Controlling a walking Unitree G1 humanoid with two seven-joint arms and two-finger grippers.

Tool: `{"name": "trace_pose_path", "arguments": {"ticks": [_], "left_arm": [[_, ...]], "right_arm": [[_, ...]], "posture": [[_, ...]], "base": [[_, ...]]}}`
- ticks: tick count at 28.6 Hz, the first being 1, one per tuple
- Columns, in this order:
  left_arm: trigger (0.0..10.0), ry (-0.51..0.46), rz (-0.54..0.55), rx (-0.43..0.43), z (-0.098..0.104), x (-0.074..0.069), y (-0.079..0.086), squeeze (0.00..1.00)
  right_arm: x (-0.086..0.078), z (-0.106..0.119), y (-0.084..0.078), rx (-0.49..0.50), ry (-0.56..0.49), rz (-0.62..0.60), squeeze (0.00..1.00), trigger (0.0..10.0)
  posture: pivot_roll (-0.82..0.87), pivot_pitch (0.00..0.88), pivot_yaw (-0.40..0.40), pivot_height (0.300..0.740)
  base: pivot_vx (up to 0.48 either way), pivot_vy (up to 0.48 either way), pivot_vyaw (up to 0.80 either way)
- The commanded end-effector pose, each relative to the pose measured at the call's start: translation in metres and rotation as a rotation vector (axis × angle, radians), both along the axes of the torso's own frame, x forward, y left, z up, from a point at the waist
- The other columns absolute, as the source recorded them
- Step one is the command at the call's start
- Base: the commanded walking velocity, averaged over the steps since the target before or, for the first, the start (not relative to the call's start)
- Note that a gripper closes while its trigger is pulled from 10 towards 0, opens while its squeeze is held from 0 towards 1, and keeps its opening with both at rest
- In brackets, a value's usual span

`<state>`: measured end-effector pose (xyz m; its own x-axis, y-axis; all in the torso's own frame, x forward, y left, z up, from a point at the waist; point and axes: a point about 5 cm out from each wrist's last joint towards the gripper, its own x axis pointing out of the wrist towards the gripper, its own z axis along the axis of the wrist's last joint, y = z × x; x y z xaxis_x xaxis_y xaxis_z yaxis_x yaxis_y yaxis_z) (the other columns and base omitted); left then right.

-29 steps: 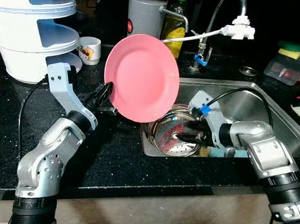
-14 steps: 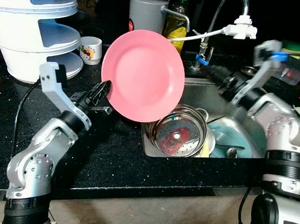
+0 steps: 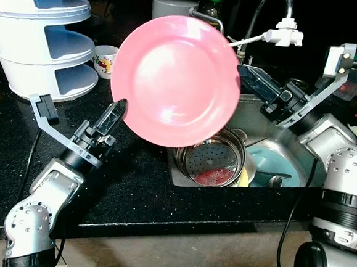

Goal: Kitchen organization

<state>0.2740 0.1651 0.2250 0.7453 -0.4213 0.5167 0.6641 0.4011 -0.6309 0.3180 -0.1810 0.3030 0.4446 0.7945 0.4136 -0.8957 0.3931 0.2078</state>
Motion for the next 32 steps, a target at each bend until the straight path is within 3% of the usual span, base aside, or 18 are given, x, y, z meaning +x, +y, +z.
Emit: {"name": "trace_pose_path", "arguments": {"ticks": [1, 8, 9, 10, 26, 27, 32], "left_arm": [[10.0, -0.021, -0.032, -0.014, 0.002, -0.004, -0.002, 0.0], [10.0, -0.036, -0.048, -0.018, 0.005, -0.006, -0.003, 0.0], [10.0, -0.055, -0.072, -0.01, 0.007, -0.008, -0.005, 0.0], [10.0, -0.064, -0.082, -0.007, 0.007, -0.009, -0.006, 0.0], [10.0, -0.087, -0.092, 0.026, 0.006, -0.013, -0.006, 0.0], [10.0, -0.085, -0.083, 0.022, 0.006, -0.013, -0.004, 1.0], [10.0, -0.1, -0.09, 0.038, 0.007, -0.016, -0.003, 1.0]], "right_arm": [[-0.008, 0.002, 0.004, -0.008, -0.023, 0.062, 0.0, 10.0], [-0.017, -0.002, 0.011, -0.045, -0.031, 0.133, 0.0, 10.0], [-0.017, -0.005, 0.013, -0.066, -0.02, 0.127, 0.0, 4.0], [-0.017, -0.005, 0.013, -0.068, -0.019, 0.127, 0.0, 0.0], [-0.007, -0.006, 0.009, -0.043, 0.009, 0.044, 0.0, 0.0], [-0.005, -0.006, 0.008, -0.035, 0.013, 0.032, 0.0, 0.0], [-0.001, -0.004, 0.006, -0.003, 0.015, -0.004, 0.0, 0.0]], "posture": [[0.0, 0.0, -0.052, 0.74], [0.0, 0.0, -0.052, 0.74], [0.0, 0.0, -0.052, 0.74], [0.0, 0.0, -0.052, 0.74], [0.0, 0.0, -0.058, 0.74], [0.0, 0.0, -0.059, 0.74], [0.0, 0.0, -0.059, 0.74]], "base": [[0.0, 0.0, 0.0], [0.0, 0.0, 0.0], [0.0, 0.0, 0.0], [0.0, 0.0, 0.0], [0.0, 0.0, 0.0], [0.0, 0.0, 0.0], [0.0, 0.0, 0.0]]}}
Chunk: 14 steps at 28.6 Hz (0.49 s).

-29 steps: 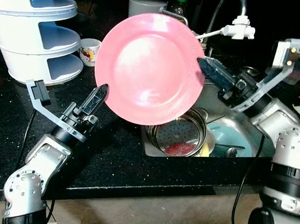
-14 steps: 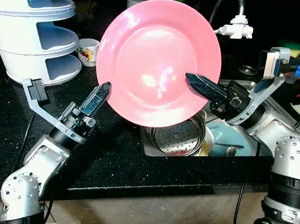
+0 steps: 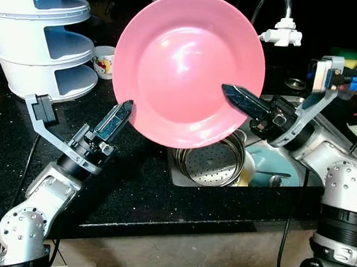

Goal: Kitchen organization

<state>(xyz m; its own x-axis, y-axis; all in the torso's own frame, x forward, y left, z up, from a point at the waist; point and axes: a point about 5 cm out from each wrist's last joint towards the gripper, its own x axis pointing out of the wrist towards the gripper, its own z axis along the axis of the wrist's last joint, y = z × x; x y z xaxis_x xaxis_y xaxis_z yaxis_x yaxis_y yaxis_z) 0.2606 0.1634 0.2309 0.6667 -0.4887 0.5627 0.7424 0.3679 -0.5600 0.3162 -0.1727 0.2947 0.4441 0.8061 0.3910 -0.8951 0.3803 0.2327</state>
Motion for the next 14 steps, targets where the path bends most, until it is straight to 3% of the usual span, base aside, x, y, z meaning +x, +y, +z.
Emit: {"name": "trace_pose_path", "arguments": {"ticks": [1, 4, 7, 12, 14], "left_arm": [[10.0, -0.019, -0.021, 0.01, 0.001, -0.004, -0.001, 1.0], [10.0, -0.028, -0.039, 0.034, 0.0, -0.009, 0.0, 1.0], [10.0, -0.035, -0.055, 0.062, 0.0, -0.014, 0.0, 1.0], [10.0, -0.022, -0.024, 0.164, -0.003, -0.016, 0.001, 1.0], [10.0, -0.02, -0.017, 0.17, -0.003, -0.016, 0.002, 1.0]], "right_arm": [[0.003, 0.006, -0.003, 0.024, -0.018, -0.035, 0.0, 0.0], [0.011, 0.011, -0.014, 0.108, -0.013, -0.098, 0.0, 0.0], [0.014, 0.01, -0.023, 0.109, -0.003, -0.155, 0.0, 0.0], [0.016, 0.002, -0.068, -0.104, -0.003, -0.378, 0.0, 0.0], [0.015, 0.004, -0.074, -0.128, -0.007, -0.41, 0.0, 0.0]], "posture": [[0.0, 0.0, -0.059, 0.74], [0.01, 0.0, -0.061, 0.74], [0.01, 0.0, -0.063, 0.74], [0.02, 0.0, -0.067, 0.74], [0.02, 0.0, -0.067, 0.74]], "base": [[0.0, 0.0, 0.0], [0.0, 0.0, 0.0], [0.0, 0.0, 0.0], [0.0, 0.0, 0.0], [0.0, 0.0, 0.0]]}}
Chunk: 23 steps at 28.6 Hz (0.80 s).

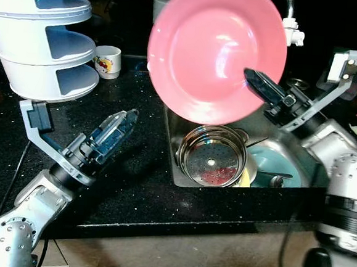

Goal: Kitchen organization

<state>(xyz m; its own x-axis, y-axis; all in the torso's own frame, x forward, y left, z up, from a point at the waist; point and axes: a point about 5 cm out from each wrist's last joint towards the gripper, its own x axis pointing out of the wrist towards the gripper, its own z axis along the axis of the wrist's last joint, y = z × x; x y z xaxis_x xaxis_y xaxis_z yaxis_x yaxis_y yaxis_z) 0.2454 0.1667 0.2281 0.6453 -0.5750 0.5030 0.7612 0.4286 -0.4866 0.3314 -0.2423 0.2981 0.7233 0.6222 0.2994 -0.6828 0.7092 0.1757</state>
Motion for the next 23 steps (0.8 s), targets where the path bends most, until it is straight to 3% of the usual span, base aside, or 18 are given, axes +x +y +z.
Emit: {"name": "trace_pose_path", "arguments": {"ticks": [1, 2, 6, 7, 9, 10, 12, 13, 14, 16, 18, 19, 21, 23], "left_arm": [[10.0, 0.002, -0.001, 0.031, 0.0, -0.001, -0.003, 1.0], [10.0, 0.001, -0.006, 0.03, 0.0, 0.0, -0.005, 1.0], [10.0, 0.003, -0.012, 0.036, -0.001, 0.001, -0.007, 1.0], [10.0, 0.004, -0.02, 0.039, -0.002, 0.001, -0.009, 0.68], [10.0, 0.004, -0.02, 0.039, -0.002, 0.001, -0.009, 0.68], [10.0, 0.002, -0.03, 0.041, -0.001, 0.0, -0.011, 0.23], [10.0, 0.002, -0.03, 0.041, -0.001, 0.0, -0.011, 0.23], [10.0, 0.001, -0.041, 0.045, -0.001, -0.001, -0.013, 0.0], [10.0, -0.001, -0.051, 0.047, -0.001, 0.0, -0.016, 0.0], [10.0, -0.003, -0.057, 0.049, 0.0, 0.0, -0.017, 0.0], [10.0, -0.012, -0.068, 0.052, 0.002, -0.001, -0.022, 0.0], [10.0, -0.012, -0.068, 0.052, 0.002, -0.001, -0.022, 0.0], [10.0, -0.019, -0.075, 0.052, 0.003, -0.001, -0.025, 0.0], [10.0, -0.02, -0.078, 0.052, 0.003, -0.002, -0.026, 0.0]], "right_arm": [[0.0, 0.0, -0.013, -0.074, -0.003, -0.077, 0.0, 0.0], [0.0, -0.002, -0.027, -0.166, 0.034, -0.165, 0.0, 0.0], [0.001, -0.004, -0.04, -0.258, 0.063, -0.266, 0.0, 0.0], [0.001, -0.004, -0.048, -0.327, 0.072, -0.326, 0.0, 0.0], [0.001, -0.004, -0.048, -0.327, 0.072, -0.326, 0.0, 0.0], [0.0, -0.005, -0.053, -0.384, 0.074, -0.363, 0.0, 0.0], [0.0, -0.005, -0.053, -0.384, 0.074, -0.363, 0.0, 0.0], [0.001, -0.008, -0.055, -0.478, 0.097, -0.402, 0.0, 0.0], [0.005, -0.015, -0.052, -0.564, 0.13, -0.437, 0.0, 0.0], [0.008, -0.02, -0.049, -0.621, 0.15, -0.459, 0.0, 0.0], [0.021, -0.031, -0.035, -0.697, 0.167, -0.499, 0.0, 0.0], [0.021, -0.031, -0.035, -0.697, 0.167, -0.499, 0.0, 0.0], [0.034, -0.04, -0.019, -0.781, 0.165, -0.519, 0.0, 0.0], [0.038, -0.041, -0.013, -0.777, 0.162, -0.521, 0.0, 0.0]], "posture": [[0.01, 0.0, -0.065, 0.74], [0.01, 0.0, -0.065, 0.74], [0.01, 0.0, -0.058, 0.74], [0.01, 0.0, -0.055, 0.74], [0.01, 0.0, -0.055, 0.74], [0.01, 0.0, -0.054, 0.74], [0.01, 0.0, -0.054, 0.74], [0.0, 0.0, -0.046, 0.74], [0.0, 0.0, -0.045, 0.74], [0.0, 0.0, -0.044, 0.74], [0.0, 0.0, -0.046, 0.74], [0.0, 0.0, -0.046, 0.74], [0.01, 0.0, -0.049, 0.74], [0.01, 0.0, -0.05, 0.74]], "base": [[0.0, 0.0, 0.0], [0.0, 0.0, 0.0], [0.0, 0.0, 0.0], [0.0, 0.0, 0.0], [0.0, 0.0, 0.0], [0.0, 0.0, 0.0], [0.0, 0.0, 0.0], [0.0, 0.0, 0.0], [0.0, 0.0, 0.0], [0.0, 0.0, 0.0], [0.0, 0.0, 0.0], [0.0, 0.0, 0.0], [0.0, 0.0, 0.0], [0.0, 0.0, 0.0]]}}
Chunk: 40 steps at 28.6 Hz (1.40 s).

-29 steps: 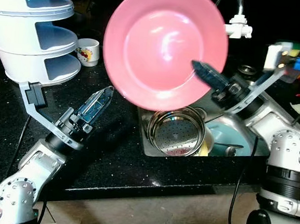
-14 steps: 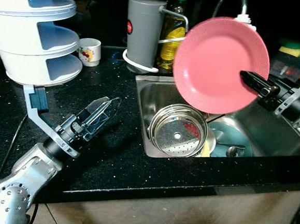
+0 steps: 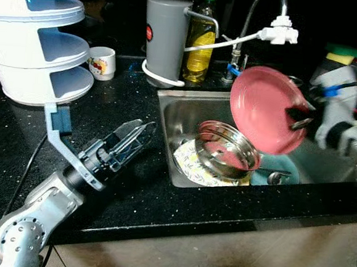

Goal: Kitchen organization

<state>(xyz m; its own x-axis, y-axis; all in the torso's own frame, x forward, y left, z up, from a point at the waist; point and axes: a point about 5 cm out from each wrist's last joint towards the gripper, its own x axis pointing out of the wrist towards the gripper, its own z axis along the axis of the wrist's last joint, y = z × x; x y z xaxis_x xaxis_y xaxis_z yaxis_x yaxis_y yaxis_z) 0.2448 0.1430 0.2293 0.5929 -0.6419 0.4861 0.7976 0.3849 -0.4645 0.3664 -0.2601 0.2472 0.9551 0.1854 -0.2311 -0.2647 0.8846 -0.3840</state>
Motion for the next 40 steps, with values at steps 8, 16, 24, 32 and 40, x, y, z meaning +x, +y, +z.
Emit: {"name": "trace_pose_path", "arguments": {"ticks": [8, 16, 24, 32, 40], "left_arm": [[10.0, -0.013, -0.004, 0.017, 0.003, -0.004, -0.003, 0.0], [10.0, -0.015, -0.003, 0.018, 0.004, -0.004, -0.003, 0.0], [10.0, -0.018, -0.004, 0.019, 0.005, -0.005, -0.004, 0.0], [10.0, -0.02, -0.005, 0.021, 0.005, -0.006, -0.005, 0.0], [10.0, -0.027, -0.015, 0.026, 0.006, -0.006, -0.005, 0.0]], "right_arm": [[0.015, 0.011, 0.006, -0.053, -0.053, -0.065, 0.0, 0.0], [0.016, -0.022, 0.017, -0.186, 0.12, -0.056, 0.0, 0.0], [0.019, -0.044, 0.023, -0.32, 0.244, -0.092, 0.0, 0.0], [0.019, -0.056, 0.03, -0.366, 0.308, -0.081, 0.0, 8.8], [0.02, -0.054, 0.037, -0.283, 0.303, -0.038, 1.0, 10.0]], "posture": [[0.01, 0.0, -0.053, 0.74], [0.01, 0.0, -0.049, 0.74], [0.02, 0.0, -0.055, 0.74], [0.02, 0.0, -0.056, 0.74], [0.02, 0.0, -0.055, 0.74]], "base": [[0.0, 0.0, 0.0], [0.0, 0.0, 0.0], [0.0, 0.0, 0.0], [0.0, 0.0, 0.0], [0.0, 0.0, 0.0]]}}
